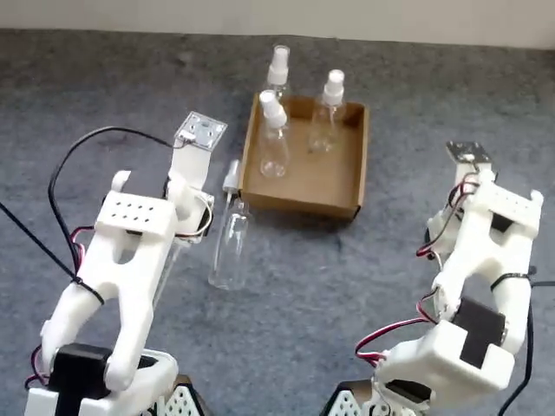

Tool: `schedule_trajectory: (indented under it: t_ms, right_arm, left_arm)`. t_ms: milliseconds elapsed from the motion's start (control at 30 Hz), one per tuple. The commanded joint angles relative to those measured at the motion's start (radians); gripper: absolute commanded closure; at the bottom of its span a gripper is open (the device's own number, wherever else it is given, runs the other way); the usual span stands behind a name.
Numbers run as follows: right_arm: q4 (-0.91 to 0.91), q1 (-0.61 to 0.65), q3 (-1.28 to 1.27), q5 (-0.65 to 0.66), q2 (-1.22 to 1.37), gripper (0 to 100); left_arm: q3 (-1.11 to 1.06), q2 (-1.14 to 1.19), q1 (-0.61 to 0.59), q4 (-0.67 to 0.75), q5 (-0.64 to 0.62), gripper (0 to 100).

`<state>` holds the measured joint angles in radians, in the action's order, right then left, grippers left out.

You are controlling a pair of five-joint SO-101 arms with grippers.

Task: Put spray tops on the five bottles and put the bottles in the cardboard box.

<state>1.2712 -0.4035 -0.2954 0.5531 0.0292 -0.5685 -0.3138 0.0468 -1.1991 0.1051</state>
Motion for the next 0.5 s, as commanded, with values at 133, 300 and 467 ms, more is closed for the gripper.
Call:
schedule_trajectory:
  t_ms: [133,300,467]
  right_arm:
    - [0.022,0.004,0.093,0.040,0.008,75.9]
    - [0.050,-0.018,0.163,0.043,0.116,75.9]
    - [0.136,-0.047,0.328,0.072,0.237,75.9]
  left_arm:
    - [-0.001,-0.042,0.008,0.017,-0.005,100]
    - [-0.002,-0.042,0.008,0.017,-0.005,100]
    - [-0.002,-0.042,0.008,0.017,-0.005,100]
